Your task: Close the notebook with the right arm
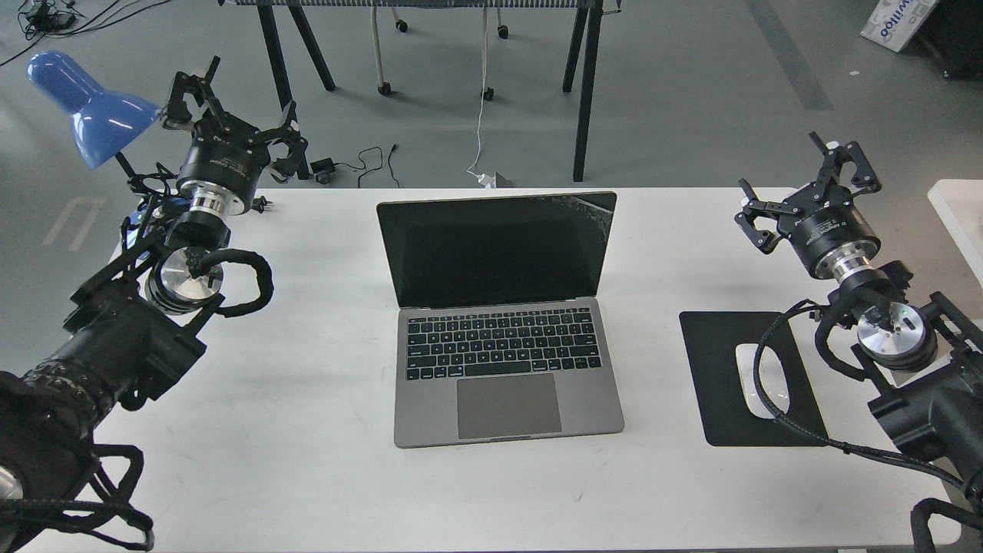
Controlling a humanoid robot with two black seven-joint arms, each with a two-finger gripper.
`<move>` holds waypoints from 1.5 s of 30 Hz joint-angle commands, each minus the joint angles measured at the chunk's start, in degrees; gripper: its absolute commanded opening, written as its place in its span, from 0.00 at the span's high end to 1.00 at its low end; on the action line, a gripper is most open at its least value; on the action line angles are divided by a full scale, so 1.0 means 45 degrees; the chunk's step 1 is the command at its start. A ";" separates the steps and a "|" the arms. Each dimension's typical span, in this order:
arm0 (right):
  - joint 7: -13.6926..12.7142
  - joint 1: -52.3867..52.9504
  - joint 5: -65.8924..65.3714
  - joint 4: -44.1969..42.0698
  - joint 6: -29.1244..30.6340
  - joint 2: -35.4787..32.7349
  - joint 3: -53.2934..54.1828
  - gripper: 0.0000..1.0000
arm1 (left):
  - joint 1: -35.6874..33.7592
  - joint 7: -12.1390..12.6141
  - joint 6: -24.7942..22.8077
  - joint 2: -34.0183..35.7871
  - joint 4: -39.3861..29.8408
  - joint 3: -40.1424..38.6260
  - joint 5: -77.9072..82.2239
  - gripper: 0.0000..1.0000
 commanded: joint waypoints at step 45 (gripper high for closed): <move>-0.0625 0.5720 -0.0148 -0.3073 0.0039 0.3908 -0.7287 0.00 | 0.0021 -0.0001 0.0000 -0.0001 -0.0020 0.0019 -0.0002 0.00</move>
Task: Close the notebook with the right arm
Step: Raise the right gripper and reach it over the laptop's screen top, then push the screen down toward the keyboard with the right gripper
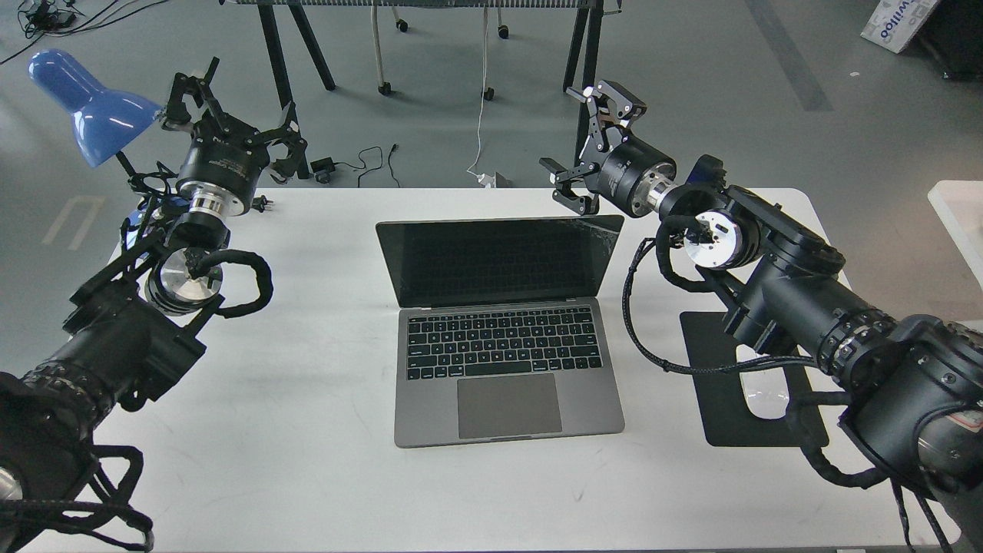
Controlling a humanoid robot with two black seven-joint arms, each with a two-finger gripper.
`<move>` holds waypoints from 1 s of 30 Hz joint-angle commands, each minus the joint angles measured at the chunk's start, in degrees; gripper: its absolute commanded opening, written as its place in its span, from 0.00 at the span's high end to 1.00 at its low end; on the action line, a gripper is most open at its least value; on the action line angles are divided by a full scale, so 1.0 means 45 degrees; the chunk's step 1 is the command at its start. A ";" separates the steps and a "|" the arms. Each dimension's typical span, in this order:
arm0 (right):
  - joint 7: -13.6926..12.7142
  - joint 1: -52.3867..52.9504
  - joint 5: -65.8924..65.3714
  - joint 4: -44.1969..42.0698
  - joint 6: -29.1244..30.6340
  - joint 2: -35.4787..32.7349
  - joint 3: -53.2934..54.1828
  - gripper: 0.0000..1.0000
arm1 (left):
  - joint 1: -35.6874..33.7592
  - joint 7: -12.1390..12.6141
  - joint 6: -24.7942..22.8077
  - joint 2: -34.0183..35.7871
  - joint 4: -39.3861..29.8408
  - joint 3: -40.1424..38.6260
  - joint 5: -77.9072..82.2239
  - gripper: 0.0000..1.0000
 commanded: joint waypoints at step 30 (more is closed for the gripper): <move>-0.0458 -0.4113 -0.0080 0.9253 -0.1506 -0.4902 -0.2339 0.00 | 0.0000 -0.0001 0.0000 -0.0002 0.0003 -0.0007 -0.0001 0.00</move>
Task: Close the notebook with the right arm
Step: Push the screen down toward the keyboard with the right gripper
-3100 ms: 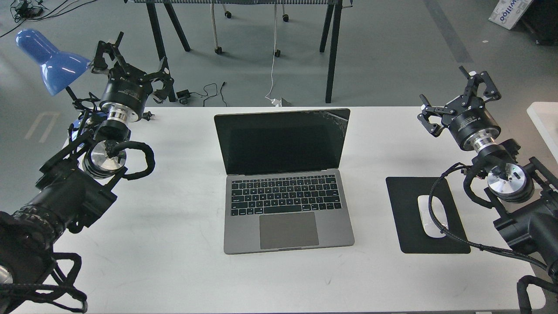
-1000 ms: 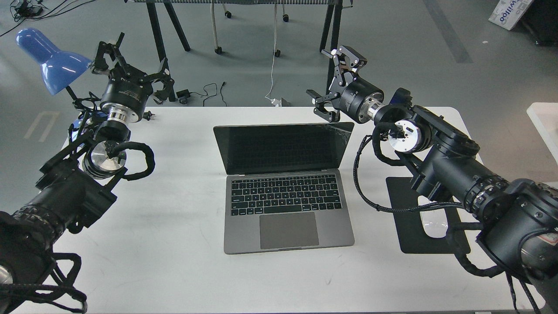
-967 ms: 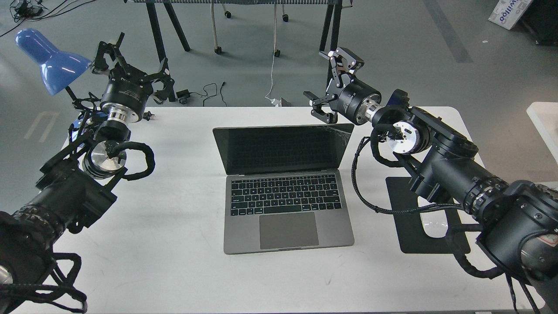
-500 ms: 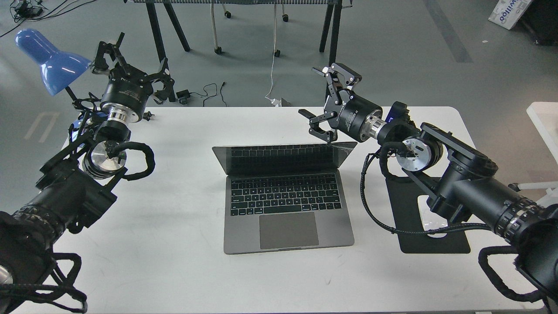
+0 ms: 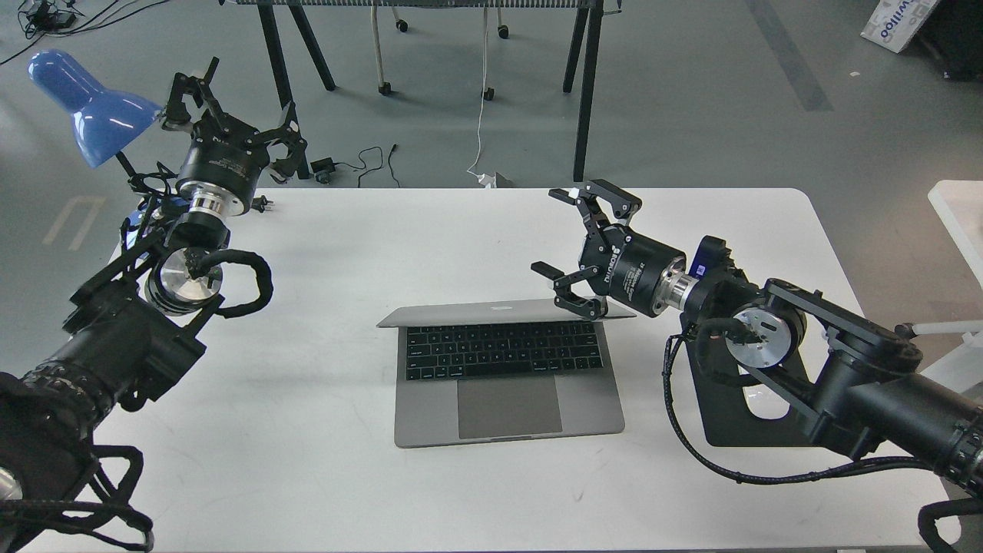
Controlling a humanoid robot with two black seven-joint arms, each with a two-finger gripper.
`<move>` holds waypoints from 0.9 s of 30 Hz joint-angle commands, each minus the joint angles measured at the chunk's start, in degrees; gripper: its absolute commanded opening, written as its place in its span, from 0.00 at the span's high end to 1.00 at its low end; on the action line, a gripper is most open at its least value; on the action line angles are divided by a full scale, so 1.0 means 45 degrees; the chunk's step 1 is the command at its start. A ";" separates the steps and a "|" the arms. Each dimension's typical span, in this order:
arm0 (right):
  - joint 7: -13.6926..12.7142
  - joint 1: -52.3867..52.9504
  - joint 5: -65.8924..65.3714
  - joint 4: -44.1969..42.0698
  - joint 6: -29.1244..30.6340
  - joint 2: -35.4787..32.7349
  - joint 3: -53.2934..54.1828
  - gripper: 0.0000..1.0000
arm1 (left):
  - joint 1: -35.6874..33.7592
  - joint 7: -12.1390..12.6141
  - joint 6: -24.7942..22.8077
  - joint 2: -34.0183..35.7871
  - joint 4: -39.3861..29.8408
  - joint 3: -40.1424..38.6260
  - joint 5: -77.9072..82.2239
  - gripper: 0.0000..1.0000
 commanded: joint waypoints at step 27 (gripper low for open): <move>0.0235 -0.2262 -0.0646 -0.1631 0.0036 0.0524 -0.1019 0.00 | -0.0001 -0.0001 0.0000 -0.0002 -0.0017 -0.0004 -0.0002 0.00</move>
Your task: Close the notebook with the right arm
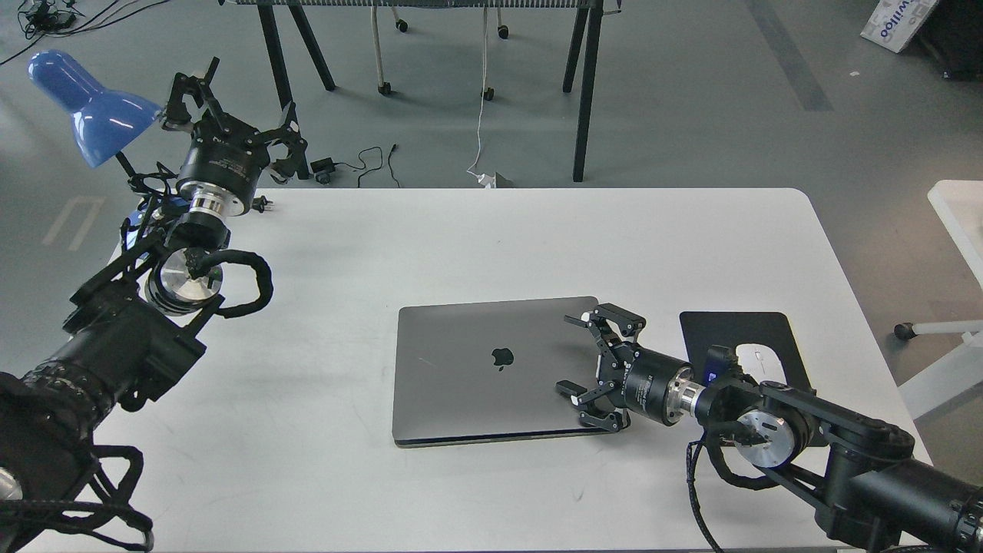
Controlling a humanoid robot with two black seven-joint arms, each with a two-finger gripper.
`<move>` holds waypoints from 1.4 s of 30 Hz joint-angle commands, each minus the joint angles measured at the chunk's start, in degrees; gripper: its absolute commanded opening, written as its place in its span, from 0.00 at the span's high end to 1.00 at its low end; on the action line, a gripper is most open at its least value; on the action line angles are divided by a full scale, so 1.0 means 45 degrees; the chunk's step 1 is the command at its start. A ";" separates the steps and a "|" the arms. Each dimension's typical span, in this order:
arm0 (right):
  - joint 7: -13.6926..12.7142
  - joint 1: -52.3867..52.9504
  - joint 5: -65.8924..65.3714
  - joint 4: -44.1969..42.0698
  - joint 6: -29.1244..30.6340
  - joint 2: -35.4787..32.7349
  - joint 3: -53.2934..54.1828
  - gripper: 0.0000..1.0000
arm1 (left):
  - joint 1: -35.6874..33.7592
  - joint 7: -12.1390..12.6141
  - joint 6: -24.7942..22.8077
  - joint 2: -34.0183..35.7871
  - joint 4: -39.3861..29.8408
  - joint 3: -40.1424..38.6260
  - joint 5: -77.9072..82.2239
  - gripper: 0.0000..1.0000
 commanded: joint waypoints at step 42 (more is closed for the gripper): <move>0.0158 0.2351 0.2147 -0.4549 0.1339 0.1872 1.0949 0.00 | -0.0001 0.0019 0.0000 -0.0002 -0.0009 -0.0022 0.0001 0.00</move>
